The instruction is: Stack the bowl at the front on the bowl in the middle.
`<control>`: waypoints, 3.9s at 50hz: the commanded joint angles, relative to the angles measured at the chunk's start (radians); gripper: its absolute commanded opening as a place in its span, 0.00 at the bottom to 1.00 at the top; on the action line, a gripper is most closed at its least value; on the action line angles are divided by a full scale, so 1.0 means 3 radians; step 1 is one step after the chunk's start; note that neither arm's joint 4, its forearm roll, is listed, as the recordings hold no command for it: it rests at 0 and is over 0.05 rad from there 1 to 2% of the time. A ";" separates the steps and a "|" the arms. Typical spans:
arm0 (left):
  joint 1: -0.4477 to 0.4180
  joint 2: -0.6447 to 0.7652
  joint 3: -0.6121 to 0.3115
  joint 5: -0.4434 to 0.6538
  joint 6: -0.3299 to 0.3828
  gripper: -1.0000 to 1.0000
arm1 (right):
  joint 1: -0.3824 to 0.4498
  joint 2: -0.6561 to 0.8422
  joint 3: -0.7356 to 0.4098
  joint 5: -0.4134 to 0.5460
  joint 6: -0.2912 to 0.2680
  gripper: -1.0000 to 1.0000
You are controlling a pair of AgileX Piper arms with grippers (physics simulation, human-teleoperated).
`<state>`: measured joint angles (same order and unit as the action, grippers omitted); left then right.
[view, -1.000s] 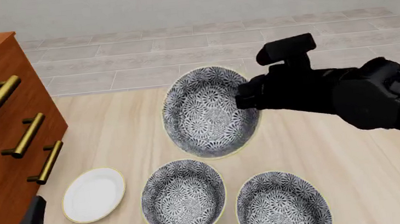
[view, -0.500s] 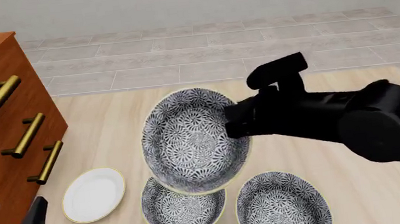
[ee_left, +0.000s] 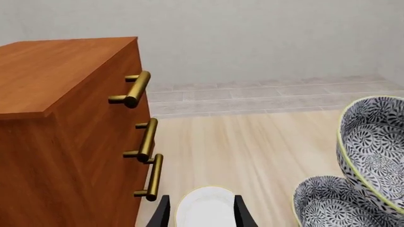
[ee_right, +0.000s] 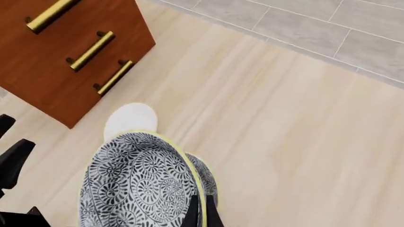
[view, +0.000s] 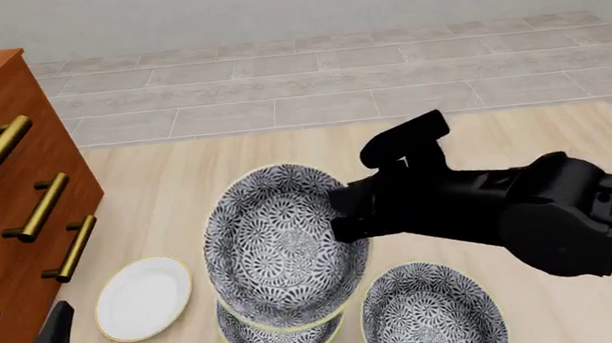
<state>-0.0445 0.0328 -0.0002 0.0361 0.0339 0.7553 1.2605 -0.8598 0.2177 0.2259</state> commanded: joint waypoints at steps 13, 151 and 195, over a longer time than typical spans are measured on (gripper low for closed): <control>-0.0004 0.0000 0.0000 0.0002 -0.0004 1.00 | 0.0061 0.0252 0.0059 -0.0235 0.0119 0.00; -0.0037 -0.0047 0.0000 0.0036 -0.0032 1.00 | 0.0071 0.0717 0.0387 -0.0768 0.0209 1.00; -0.0060 -0.0040 0.0000 0.0044 -0.0020 1.00 | -0.0113 -0.0845 0.0464 -0.0167 -0.0279 1.00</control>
<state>-0.0630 0.0182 -0.0001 0.0505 0.0254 0.7460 1.1074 -0.7423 0.1425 0.1739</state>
